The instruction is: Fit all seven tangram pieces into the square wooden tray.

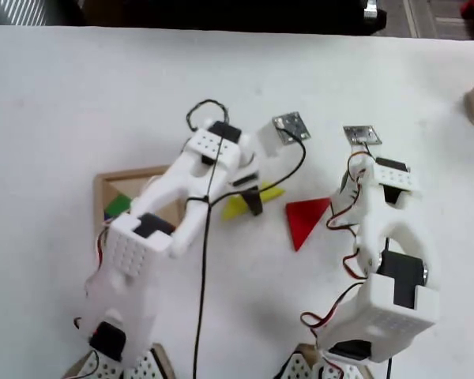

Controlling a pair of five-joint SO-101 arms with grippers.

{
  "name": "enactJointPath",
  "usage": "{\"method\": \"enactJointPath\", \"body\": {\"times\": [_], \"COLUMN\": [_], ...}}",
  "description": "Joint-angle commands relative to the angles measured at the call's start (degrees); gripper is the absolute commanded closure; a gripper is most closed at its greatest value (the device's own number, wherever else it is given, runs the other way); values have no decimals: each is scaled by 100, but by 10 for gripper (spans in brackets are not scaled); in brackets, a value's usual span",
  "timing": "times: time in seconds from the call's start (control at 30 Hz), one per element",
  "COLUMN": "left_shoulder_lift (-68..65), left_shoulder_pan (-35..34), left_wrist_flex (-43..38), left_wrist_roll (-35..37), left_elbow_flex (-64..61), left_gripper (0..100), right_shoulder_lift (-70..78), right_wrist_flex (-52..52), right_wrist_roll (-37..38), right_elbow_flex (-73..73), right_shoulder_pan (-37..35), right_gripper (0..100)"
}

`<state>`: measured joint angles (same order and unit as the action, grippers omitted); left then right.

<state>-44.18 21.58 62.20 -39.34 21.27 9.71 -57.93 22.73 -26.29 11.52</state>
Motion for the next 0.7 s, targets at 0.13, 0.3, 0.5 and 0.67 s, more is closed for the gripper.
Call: {"method": "enactJointPath", "body": {"times": [0.13,0.3,0.5,0.67], "left_shoulder_lift": [-444,-444,-444,-444], "left_shoulder_pan": [-84,-57,-57,-57], "left_wrist_flex": [387,598,782,1178], "left_wrist_roll": [-53,-53,-79,-79], "left_elbow_flex": [914,958,1020,1222], "left_gripper": [647,789,867,867], "right_shoulder_lift": [-242,-242,-242,-242], "right_wrist_flex": [101,101,101,101], "right_wrist_roll": [-44,-44,-44,-44], "right_elbow_flex": [70,70,70,70], "right_shoulder_pan": [-4,-4,-4,-4], "right_gripper": [981,981,981,981]}}
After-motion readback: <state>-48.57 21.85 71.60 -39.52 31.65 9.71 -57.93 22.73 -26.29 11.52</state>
